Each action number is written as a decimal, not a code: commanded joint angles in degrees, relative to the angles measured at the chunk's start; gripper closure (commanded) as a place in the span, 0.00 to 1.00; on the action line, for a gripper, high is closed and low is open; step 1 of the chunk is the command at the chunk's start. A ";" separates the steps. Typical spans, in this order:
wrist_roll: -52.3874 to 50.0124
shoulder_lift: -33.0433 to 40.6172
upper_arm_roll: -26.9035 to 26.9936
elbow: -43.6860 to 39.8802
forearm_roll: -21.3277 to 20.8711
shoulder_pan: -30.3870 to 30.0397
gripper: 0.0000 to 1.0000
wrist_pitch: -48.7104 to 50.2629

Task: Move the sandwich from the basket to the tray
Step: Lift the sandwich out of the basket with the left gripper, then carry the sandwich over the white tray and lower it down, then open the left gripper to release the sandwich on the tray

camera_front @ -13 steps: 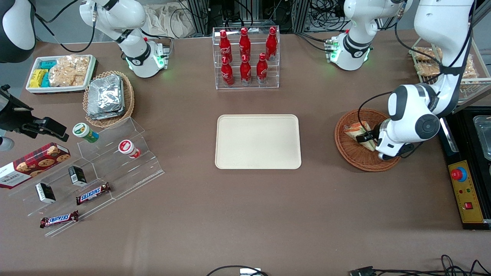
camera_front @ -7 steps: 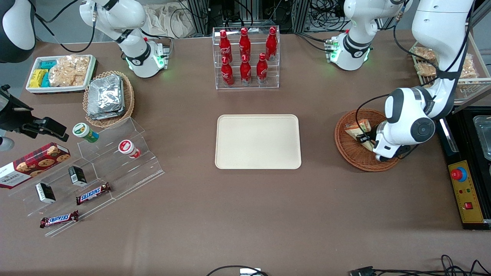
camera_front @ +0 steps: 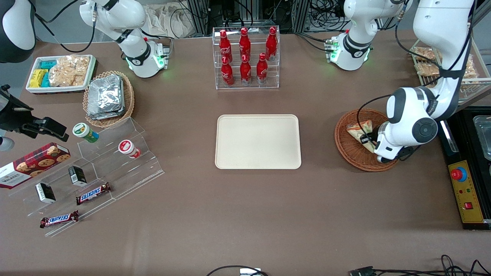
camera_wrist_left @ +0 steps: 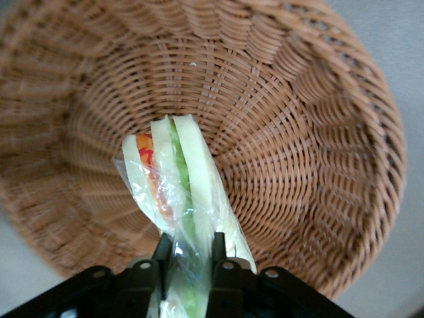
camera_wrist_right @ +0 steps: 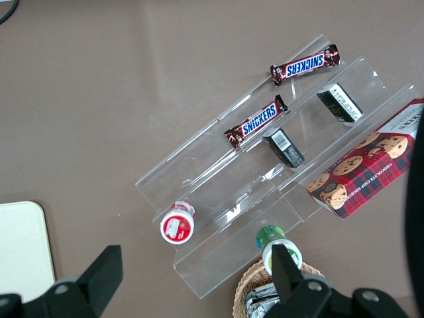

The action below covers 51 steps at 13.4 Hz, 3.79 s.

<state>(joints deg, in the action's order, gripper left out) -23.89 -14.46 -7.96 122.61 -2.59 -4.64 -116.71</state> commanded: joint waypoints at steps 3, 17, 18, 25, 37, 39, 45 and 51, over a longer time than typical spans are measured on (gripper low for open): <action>2.96 6.10 -5.31 -15.25 -3.74 0.42 1.00 23.41; -25.49 -3.90 -19.55 -40.87 2.94 8.23 1.00 30.15; -26.72 -4.96 -19.46 -40.78 2.68 10.25 1.00 29.01; -22.45 -15.14 -19.46 -40.34 -7.14 21.50 1.00 23.55; -6.70 -19.81 -19.11 -24.35 -18.94 24.07 1.00 5.54; -7.66 -21.31 -19.02 -24.17 -18.86 24.07 1.00 3.00; -9.42 -22.46 -18.06 -20.74 -18.07 20.38 0.00 -0.71; -9.42 -16.23 -18.32 -24.42 -10.08 16.34 0.00 7.18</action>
<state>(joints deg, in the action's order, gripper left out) -33.37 -35.36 -25.78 99.19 -15.52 13.21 -113.89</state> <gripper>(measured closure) 0.128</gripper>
